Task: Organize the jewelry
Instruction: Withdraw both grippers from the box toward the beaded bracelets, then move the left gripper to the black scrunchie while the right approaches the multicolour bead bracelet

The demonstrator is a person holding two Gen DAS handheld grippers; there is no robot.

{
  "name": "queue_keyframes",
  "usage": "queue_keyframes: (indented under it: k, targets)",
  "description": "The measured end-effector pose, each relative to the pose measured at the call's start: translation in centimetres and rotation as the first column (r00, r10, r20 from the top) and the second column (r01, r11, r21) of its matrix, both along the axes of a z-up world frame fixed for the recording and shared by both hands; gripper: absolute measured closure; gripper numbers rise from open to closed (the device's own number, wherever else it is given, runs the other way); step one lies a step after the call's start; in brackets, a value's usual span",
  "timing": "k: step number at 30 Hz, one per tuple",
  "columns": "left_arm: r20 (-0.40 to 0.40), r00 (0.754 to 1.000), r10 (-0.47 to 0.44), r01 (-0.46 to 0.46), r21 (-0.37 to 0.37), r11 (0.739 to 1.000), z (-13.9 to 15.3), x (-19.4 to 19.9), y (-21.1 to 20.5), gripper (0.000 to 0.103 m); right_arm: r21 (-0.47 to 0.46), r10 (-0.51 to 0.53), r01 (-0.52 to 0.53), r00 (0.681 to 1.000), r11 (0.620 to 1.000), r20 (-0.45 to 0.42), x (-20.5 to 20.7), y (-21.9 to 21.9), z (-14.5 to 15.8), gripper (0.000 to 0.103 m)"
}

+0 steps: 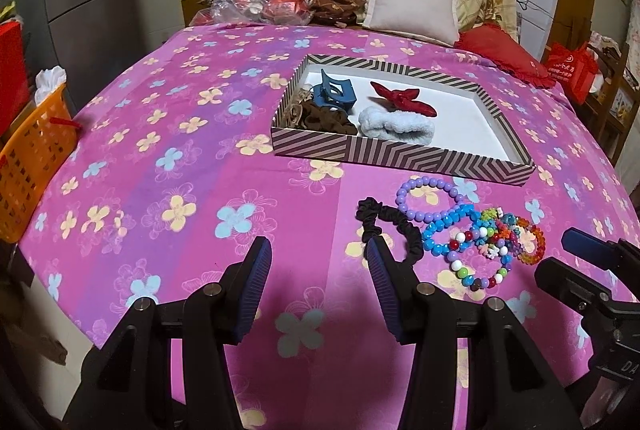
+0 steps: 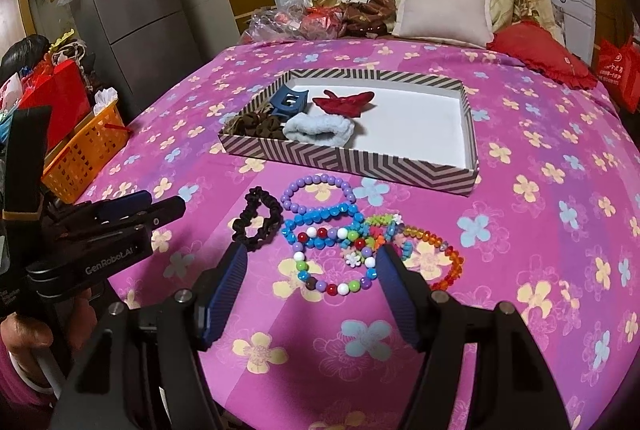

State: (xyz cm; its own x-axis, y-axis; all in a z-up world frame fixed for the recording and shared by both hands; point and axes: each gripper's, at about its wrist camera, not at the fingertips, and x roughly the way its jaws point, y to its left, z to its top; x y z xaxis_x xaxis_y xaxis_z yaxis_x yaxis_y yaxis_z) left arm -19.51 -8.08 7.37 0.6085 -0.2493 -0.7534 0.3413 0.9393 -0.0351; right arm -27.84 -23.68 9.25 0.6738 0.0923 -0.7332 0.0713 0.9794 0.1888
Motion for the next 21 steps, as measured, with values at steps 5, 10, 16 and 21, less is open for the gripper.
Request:
queue_keyframes:
  k: [5,10,16,21]
  targets:
    - [-0.008,1.000,0.005,-0.005,0.005,1.000,-0.5,0.4,0.0,0.054,0.007,-0.001,0.001,1.000,1.000,-0.017,0.3,-0.2,-0.4,0.033]
    - [-0.013,1.000,0.016,-0.016,0.008,1.000,-0.9,0.7,0.0,0.054,-0.003,0.006,-0.006,1.000,1.000,-0.028,0.6,-0.2,-0.7,0.033]
    - [-0.019,1.000,0.020,-0.019,0.015,1.000,-1.3,0.8,-0.1,0.054,-0.006,0.005,-0.005,0.999,1.000,-0.036,0.8,-0.3,-0.9,0.033]
    - [-0.027,0.999,0.024,-0.024,0.017,1.000,-1.7,1.0,0.0,0.054,-0.006,0.006,-0.006,0.999,1.000,-0.042,0.9,-0.4,-1.0,0.033]
